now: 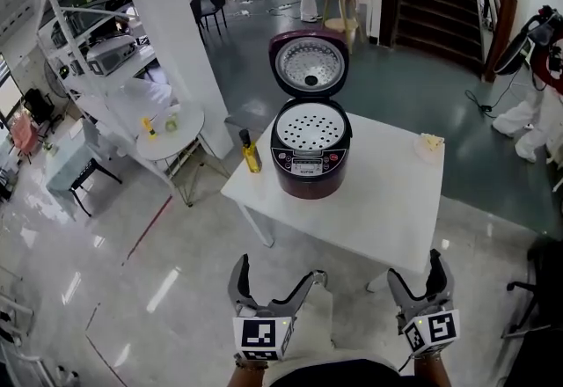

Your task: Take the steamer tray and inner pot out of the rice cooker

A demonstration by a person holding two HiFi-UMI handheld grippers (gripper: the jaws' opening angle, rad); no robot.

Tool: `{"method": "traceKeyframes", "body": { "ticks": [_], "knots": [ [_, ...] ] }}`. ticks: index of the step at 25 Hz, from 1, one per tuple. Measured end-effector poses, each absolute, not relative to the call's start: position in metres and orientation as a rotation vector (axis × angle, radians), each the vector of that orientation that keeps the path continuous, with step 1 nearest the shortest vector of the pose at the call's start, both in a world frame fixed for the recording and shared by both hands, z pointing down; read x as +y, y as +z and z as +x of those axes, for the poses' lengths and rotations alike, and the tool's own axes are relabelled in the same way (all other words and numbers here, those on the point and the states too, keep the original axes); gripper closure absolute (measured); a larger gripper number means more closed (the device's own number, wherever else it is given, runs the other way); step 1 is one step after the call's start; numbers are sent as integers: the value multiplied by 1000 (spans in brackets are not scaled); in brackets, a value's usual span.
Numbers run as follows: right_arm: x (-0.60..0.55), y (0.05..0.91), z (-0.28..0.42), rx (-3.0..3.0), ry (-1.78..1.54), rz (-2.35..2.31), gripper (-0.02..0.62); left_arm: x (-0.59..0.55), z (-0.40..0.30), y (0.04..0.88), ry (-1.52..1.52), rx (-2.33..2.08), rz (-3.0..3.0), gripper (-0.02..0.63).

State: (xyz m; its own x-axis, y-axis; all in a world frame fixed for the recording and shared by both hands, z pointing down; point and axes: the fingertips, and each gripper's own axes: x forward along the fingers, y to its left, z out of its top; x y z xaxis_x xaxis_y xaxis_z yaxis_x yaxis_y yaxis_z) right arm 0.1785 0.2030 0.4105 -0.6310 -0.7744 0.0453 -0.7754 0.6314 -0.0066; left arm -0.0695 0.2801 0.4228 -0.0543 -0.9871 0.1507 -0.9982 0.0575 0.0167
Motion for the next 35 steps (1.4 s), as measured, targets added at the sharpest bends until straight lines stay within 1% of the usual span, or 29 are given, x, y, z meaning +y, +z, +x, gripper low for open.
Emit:
{"method": "traceKeyframes", "body": {
  "ticks": [10,15,20,24,29,35],
  "knots": [
    [102,413,123,-2790,31,1318,176,176,-125,431,145,-2193,2059,49],
    [48,413,88,-2783,54,1294,176,117,-156,440,269,-2199,2083,49],
    [-3,414,59,-2800,82,1282,176,57,-181,437,229,-2170,2095,49],
    [-38,410,34,-2850,163,1243,178,14,-198,418,143,-2155,2110,51],
    [-85,435,10,-2743,199,1253,178,-31,-223,425,167,-2144,2093,51],
    [-146,463,-15,-2551,204,1272,181,-81,-265,447,300,-2150,2033,52]
  ]
}}
